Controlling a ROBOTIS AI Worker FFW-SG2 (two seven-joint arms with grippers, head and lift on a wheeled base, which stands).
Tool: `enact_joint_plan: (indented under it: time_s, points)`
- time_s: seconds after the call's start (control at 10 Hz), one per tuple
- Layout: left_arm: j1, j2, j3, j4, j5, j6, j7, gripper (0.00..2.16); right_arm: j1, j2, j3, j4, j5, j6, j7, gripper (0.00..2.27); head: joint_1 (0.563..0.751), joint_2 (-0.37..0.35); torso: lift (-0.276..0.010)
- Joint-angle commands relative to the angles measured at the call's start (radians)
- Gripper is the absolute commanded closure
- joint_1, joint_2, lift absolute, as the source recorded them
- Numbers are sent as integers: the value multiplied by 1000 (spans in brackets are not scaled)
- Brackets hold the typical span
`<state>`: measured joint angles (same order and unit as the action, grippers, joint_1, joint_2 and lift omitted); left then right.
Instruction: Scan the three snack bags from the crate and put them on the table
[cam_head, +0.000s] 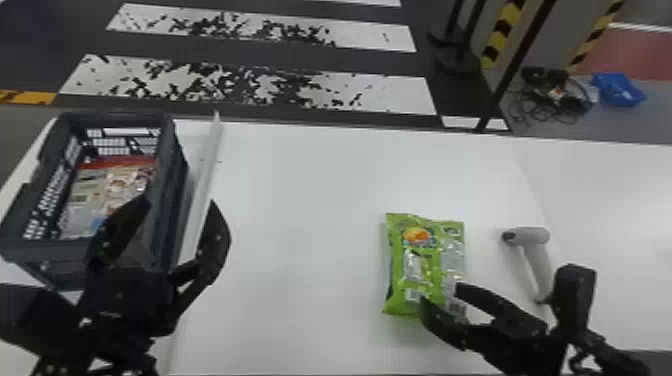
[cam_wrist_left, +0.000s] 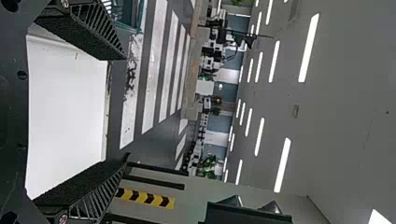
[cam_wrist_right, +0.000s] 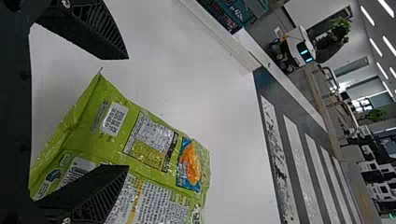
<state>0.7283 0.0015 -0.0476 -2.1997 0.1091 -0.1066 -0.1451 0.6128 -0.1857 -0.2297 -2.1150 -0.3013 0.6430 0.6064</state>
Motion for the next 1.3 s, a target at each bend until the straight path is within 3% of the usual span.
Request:
enact_joint_plan:
  time_s: [0.0, 0.2, 0.6, 1.2]
  points:
    - [11, 0, 11, -3, 4, -11, -4, 63, -27, -3, 12, 47, 10, -21, -13, 60, 695, -78, -94]
    - [14, 2, 12, 0, 6, -11, -5, 63, -44, -17, 0, 79, 13, -55, -36, 70, 695, -76, -94]
    - [14, 2, 9, -2, 6, -11, -7, 63, -91, -44, -43, 148, 13, -39, -51, 76, 695, -138, -94]
    - [8, 2, 0, 5, 0, -8, -7, 63, -136, -72, -68, 168, -25, 194, -20, 80, 695, -184, -94]
